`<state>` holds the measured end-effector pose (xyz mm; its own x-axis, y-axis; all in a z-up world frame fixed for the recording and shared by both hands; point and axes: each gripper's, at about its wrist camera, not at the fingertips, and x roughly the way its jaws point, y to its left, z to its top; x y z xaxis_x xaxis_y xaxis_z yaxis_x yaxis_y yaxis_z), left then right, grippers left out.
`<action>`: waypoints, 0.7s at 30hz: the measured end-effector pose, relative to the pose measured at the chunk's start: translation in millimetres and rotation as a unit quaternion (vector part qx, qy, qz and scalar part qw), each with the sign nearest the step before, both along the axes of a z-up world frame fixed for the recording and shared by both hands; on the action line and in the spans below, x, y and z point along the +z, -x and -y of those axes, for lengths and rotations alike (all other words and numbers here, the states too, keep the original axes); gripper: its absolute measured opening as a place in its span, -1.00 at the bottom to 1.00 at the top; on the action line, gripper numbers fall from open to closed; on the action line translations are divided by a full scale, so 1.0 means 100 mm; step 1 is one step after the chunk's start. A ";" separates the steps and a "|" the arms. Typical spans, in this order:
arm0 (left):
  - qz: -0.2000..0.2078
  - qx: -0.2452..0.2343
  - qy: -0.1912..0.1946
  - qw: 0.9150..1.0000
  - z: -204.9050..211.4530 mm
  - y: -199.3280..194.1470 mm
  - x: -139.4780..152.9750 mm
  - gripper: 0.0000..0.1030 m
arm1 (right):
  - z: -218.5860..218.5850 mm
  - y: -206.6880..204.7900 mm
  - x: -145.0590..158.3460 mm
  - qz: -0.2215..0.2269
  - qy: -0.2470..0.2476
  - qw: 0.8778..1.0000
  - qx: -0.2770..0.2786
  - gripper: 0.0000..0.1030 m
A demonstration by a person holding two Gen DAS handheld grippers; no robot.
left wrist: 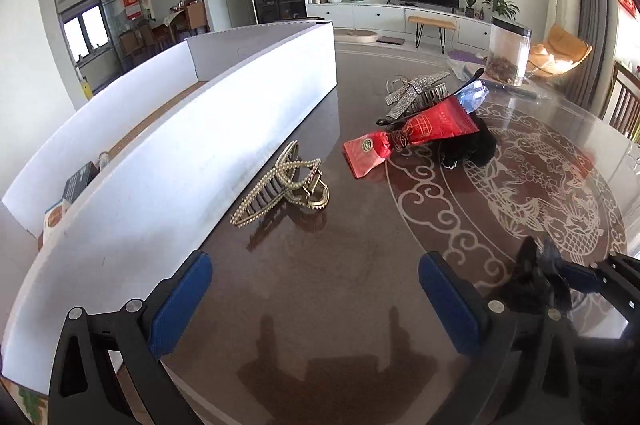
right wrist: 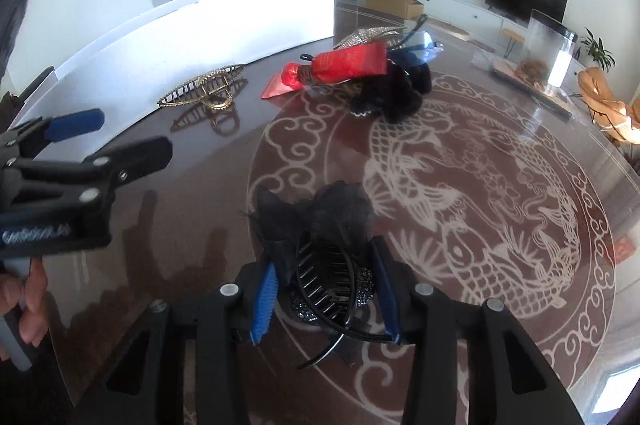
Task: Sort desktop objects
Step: 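Grasp the black bow claw clip with the right tool and lift it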
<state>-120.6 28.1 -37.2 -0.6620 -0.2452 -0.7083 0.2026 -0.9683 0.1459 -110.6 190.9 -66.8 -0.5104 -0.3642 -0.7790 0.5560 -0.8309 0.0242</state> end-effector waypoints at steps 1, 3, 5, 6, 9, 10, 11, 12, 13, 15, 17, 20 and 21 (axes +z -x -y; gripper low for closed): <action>0.001 -0.005 0.014 1.000 -0.02 0.15 0.01 1.00 | -0.09 -0.06 0.01 0.005 0.010 1.000 -0.006 -0.13; 0.008 -0.005 0.024 1.000 0.00 0.42 0.00 1.00 | -0.21 -0.14 0.03 0.011 0.023 1.000 -0.012 -0.13; 0.025 0.001 0.005 1.000 0.08 0.65 -0.03 1.00 | -0.25 -0.19 0.04 0.012 0.025 0.999 -0.016 -0.13; 0.029 0.008 -0.001 1.000 0.13 0.74 -0.05 1.00 | -0.24 -0.19 0.04 0.011 0.022 1.000 -0.016 -0.13; 0.040 0.025 -0.024 0.999 0.26 0.93 -0.11 1.00 | -0.17 -0.19 0.01 0.002 0.003 1.000 -0.013 -0.08; 0.051 0.028 -0.037 0.998 0.30 0.99 -0.16 1.00 | -0.16 -0.18 0.00 0.001 -0.001 1.000 -0.012 -0.08; 0.062 0.031 -0.052 0.996 0.33 1.05 -0.21 1.00 | -0.14 -0.19 0.01 0.000 -0.002 1.000 -0.012 -0.07; 0.074 0.035 -0.064 0.995 0.37 1.10 -0.27 1.00 | -0.14 -0.19 0.01 0.001 -0.001 1.000 -0.012 -0.07; 0.086 0.038 -0.073 0.993 0.40 1.14 -0.32 1.00 | -0.15 -0.19 0.01 0.002 0.003 1.000 -0.012 -0.07; 0.081 0.037 -0.094 0.992 0.47 1.18 -0.35 1.00 | -0.17 -0.18 0.02 0.005 0.009 1.000 -0.012 -0.07; 0.082 0.030 -0.092 0.992 0.44 1.21 -0.36 1.00 | -0.16 -0.18 0.02 0.005 0.008 1.000 -0.012 -0.07; 0.088 0.015 -0.092 0.992 0.43 1.23 -0.36 1.00 | -0.11 -0.22 0.01 -0.004 -0.011 1.000 -0.012 -0.08; 0.079 0.009 -0.088 0.993 0.42 1.19 -0.35 0.85 | -0.10 -0.23 0.01 -0.008 -0.016 1.000 -0.013 -0.08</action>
<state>-239.5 -13.6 -72.0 -0.5361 -0.1189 -0.8358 0.2090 -0.9779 0.0051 -87.8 201.2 -65.7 -0.5313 -0.3258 -0.7820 0.5348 -0.8449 -0.0113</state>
